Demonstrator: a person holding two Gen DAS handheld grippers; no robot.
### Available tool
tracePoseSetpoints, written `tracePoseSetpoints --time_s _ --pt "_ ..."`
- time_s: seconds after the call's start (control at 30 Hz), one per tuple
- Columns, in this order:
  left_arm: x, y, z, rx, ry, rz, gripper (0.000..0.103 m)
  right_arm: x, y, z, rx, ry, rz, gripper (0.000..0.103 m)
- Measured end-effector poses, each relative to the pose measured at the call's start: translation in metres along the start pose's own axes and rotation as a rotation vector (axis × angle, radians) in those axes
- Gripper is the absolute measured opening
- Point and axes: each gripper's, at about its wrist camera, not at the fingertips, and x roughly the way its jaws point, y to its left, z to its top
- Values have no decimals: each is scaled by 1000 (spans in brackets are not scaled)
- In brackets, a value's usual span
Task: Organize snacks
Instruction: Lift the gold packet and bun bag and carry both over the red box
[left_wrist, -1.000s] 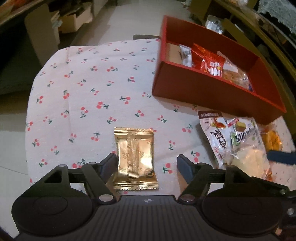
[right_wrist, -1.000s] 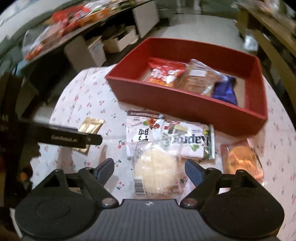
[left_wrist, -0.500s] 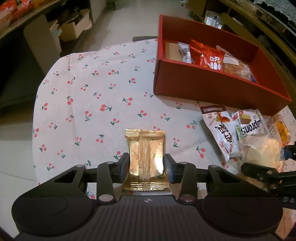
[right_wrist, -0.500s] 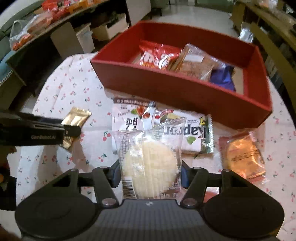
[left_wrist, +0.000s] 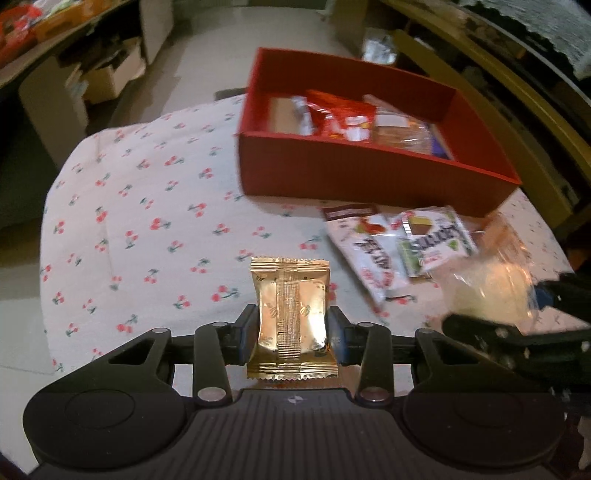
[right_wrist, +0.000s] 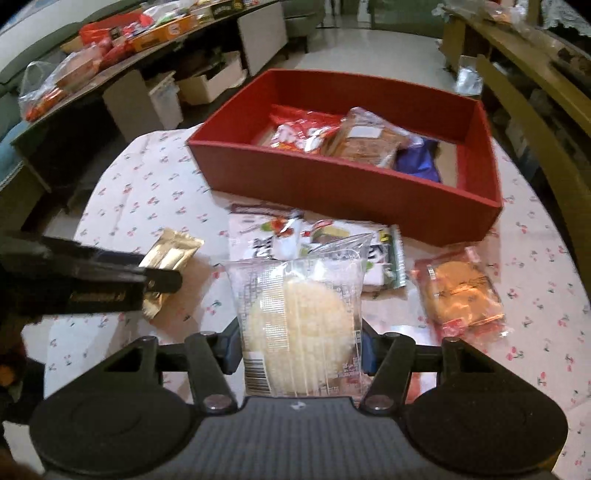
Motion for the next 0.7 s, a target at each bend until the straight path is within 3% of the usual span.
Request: tracePoseSetpoints --time_s 0.7 --pt "-12 -34 21 71 -90 -25 48 -8 -19 24 82 -92 -14 70"
